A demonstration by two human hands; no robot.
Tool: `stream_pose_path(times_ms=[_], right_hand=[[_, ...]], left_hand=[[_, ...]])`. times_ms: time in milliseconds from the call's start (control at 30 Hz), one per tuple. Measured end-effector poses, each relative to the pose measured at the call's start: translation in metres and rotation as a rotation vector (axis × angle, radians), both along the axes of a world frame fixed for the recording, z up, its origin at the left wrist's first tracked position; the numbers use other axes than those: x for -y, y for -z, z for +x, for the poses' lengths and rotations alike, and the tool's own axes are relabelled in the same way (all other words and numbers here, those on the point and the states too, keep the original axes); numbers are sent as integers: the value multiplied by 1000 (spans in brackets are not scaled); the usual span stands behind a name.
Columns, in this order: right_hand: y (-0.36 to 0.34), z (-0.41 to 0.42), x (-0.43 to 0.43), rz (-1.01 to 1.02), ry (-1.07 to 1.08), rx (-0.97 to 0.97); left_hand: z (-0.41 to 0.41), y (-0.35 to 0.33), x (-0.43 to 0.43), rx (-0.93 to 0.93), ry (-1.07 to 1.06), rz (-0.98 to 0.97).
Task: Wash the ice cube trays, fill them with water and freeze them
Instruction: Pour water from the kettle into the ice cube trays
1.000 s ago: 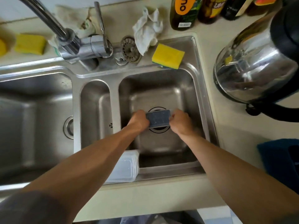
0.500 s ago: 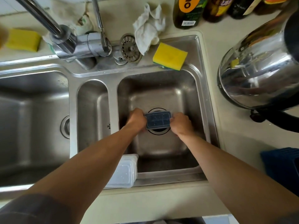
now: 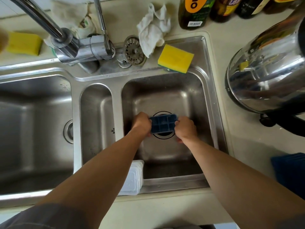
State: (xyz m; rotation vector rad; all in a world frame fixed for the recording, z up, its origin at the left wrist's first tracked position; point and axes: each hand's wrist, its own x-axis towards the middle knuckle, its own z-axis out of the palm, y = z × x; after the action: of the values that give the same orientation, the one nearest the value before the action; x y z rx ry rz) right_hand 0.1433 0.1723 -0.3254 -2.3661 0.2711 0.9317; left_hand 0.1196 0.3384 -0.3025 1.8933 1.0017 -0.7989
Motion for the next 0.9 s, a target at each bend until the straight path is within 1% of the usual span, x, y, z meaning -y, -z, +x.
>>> stream_pose_path(times_ms=[100, 200, 267, 333, 400, 500, 600, 700, 767, 833, 900], right_hand=[[-8, 2, -2, -18, -6, -41], [-22, 4, 1, 13, 28, -141], [-34, 2, 5, 66, 82, -190], [-50, -4, 10, 126, 101, -193], [-70, -12, 14, 190, 101, -163], [-103, -21, 20, 242, 65, -78], [-140, -31, 26, 289, 17, -37], [-173, -40, 29, 338, 34, -26], [-191, -45, 28, 342, 32, -16], [-207, -46, 28, 308, 8, 2], [-222, -43, 30, 221, -24, 89]], left_hand=[[3, -3, -1, -26, 36, 22], [4, -12, 0, -38, 137, 83], [5, -22, 2, 10, 154, 113], [4, -37, 3, 97, 125, 155], [3, -51, 2, 195, 56, 180], [1, -71, 0, 295, -5, 152], [0, -91, 3, 330, 66, 242], [-5, -113, 11, 339, 104, 227], [-9, -127, 12, 355, 114, 262], [-9, -142, 11, 390, 146, 299], [-7, -158, 7, 417, 221, 318]])
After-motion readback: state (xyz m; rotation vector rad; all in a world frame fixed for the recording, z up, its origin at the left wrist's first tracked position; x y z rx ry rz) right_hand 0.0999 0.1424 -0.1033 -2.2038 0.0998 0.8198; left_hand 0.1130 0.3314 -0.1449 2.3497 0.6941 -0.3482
